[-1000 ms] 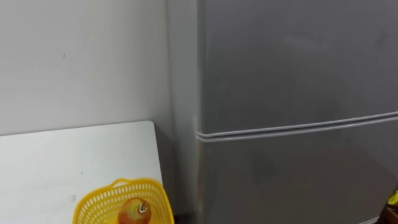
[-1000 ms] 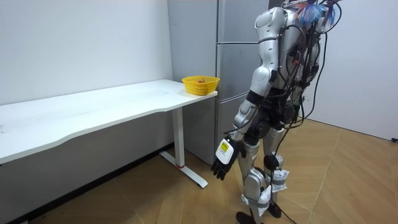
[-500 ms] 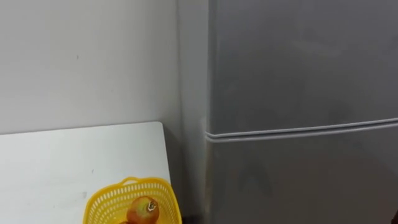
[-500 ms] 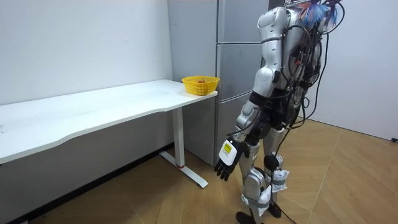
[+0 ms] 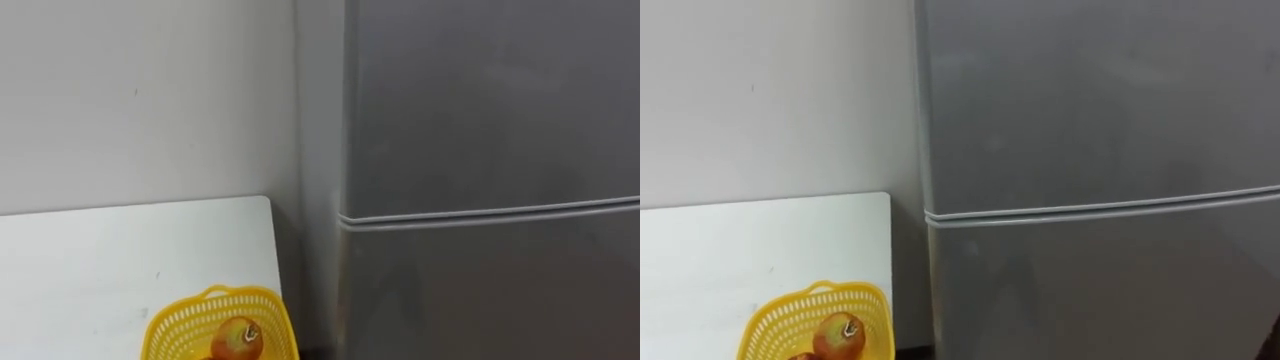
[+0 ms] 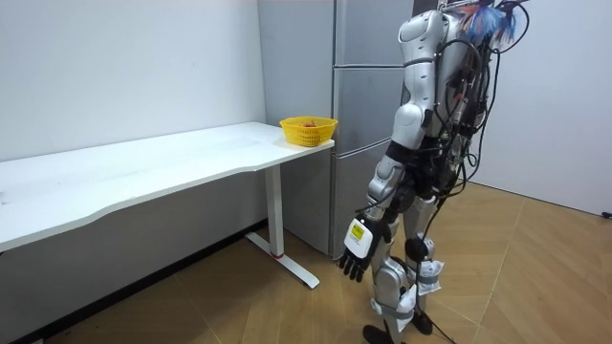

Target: Retrieve from the upper fridge

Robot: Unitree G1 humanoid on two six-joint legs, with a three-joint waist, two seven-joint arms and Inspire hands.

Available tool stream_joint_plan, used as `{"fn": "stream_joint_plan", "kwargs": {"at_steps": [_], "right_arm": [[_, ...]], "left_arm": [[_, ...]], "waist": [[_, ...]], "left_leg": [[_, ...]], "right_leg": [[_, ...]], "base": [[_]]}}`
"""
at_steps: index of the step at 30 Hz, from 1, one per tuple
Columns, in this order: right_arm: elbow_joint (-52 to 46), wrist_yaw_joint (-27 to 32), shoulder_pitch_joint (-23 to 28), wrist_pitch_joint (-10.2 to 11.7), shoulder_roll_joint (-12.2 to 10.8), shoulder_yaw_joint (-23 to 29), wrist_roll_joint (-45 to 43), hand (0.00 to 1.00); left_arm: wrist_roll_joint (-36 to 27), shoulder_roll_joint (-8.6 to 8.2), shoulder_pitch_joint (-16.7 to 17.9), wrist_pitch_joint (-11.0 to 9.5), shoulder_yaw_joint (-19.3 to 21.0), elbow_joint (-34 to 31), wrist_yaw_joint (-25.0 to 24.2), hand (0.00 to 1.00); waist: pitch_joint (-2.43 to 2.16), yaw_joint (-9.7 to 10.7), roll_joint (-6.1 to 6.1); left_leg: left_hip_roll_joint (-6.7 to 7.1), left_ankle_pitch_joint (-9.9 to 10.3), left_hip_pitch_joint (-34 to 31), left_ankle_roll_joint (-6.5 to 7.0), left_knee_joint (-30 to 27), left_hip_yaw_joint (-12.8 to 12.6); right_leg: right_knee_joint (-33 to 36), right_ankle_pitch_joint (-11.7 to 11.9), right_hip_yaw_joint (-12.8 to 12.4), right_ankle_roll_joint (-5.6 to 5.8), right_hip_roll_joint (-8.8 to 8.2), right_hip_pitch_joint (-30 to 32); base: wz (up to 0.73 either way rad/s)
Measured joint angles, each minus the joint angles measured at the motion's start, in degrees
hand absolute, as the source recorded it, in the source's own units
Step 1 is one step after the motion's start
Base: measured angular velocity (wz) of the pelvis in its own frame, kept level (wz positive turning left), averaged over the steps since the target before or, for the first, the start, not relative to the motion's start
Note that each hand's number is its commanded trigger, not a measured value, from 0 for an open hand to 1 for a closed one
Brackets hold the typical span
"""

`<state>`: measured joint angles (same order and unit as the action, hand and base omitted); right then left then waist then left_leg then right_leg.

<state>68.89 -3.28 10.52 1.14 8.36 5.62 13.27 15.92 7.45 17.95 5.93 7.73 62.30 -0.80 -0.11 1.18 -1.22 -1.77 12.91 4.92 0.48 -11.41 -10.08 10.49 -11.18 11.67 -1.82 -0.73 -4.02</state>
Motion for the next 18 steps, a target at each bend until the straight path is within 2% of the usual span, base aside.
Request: {"fn": "stream_joint_plan", "kwargs": {"at_steps": [4, 7, 12, 18], "right_arm": [[1.28, -1.73, -0.37, -0.02, 0.06, -0.47, 0.2, 0.0], [2.89, -2.98, -0.6, -0.12, 0.22, -1.0, 0.3, 0.0], [4.29, -3.15, -1.49, -2.05, 0.43, -1.1, 0.16, 0.0], [4.75, -3.11, -2.74, -3.38, 0.86, -2.18, -0.2, 0.0]], "left_arm": [[0.0, 0.0, -0.26, 0.16, 0.01, 1.96, -0.72, 0.0], [0.01, -0.06, -0.55, 1.26, 0.01, 2.22, -1.12, 0.0], [0.01, -0.05, -0.78, 2.68, -0.19, 2.1, -1.12, 0.0], [0.0, -0.01, -1.32, 3.88, -1.06, 2.09, -1.19, 0.0]], "waist": [[0.14, -0.32, -0.24], [0.2, -0.36, -0.32], [0.22, -0.17, -0.11], [0.29, -0.16, -0.03]], "left_leg": [[0.09, -0.01, -0.11, 0.02, 0.02, 0.52], [0.12, -0.01, -0.16, 0.05, 0.08, 0.81], [0.15, 0.0, 0.35, 0.05, 0.76, 1.18], [0.23, 0.0, 0.34, 0.04, 0.8, 1.22]], "right_leg": [[-0.01, 0.0, 0.06, 0.03, 0.0, -0.03], [-0.06, 0.01, 0.12, 0.03, 0.01, -0.09], [-0.82, 0.19, 0.49, 0.11, 0.12, -0.94], [-1.0, 0.17, 0.83, 0.14, 0.05, -0.9]], "base": [[0.03], [0.02], [0.03], [0.0]]}}
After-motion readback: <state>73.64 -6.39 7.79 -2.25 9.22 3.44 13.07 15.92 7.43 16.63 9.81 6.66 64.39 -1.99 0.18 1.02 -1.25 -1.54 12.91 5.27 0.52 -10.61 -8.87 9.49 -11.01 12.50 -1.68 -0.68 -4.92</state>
